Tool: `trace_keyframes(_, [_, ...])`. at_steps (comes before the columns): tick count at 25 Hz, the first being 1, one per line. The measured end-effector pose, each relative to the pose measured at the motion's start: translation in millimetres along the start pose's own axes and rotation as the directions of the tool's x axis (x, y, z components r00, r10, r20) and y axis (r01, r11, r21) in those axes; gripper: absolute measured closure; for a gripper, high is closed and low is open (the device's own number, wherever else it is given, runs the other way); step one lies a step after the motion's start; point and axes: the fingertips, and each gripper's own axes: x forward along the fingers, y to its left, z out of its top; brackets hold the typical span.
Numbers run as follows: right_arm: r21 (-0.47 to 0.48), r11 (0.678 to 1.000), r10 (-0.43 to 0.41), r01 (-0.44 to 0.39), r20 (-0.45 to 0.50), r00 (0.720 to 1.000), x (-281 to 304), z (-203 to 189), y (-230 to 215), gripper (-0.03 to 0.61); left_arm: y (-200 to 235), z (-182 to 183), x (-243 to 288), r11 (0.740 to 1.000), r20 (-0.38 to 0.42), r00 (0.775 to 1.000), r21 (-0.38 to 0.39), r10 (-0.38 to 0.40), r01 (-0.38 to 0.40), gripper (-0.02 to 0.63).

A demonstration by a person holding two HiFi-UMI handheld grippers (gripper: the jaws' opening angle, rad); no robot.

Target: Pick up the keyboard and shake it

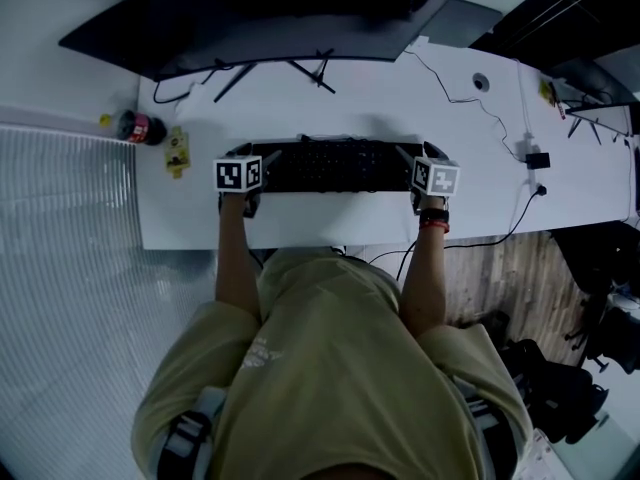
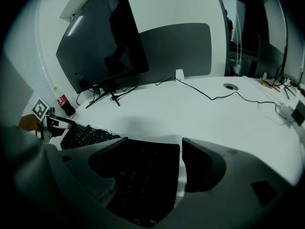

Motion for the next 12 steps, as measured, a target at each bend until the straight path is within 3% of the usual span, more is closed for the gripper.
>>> trace_keyframes(4, [0.022,0.999,-0.026,0.026,-0.008,1.0,2.8,-6.1,-0.6,0.225,4.3,-7.1,2.2,1.0,-0.031,0.999,-0.017,0.022,-0.022,0.298])
trace_keyframes(12, [0.036,0.999,-0.033,0.034,-0.011,0.999,2.1,-6.8,-0.6,0.227,5.0,-7.7,3.6,0.998,-0.043,0.998,-0.029,0.051,-0.052,0.304])
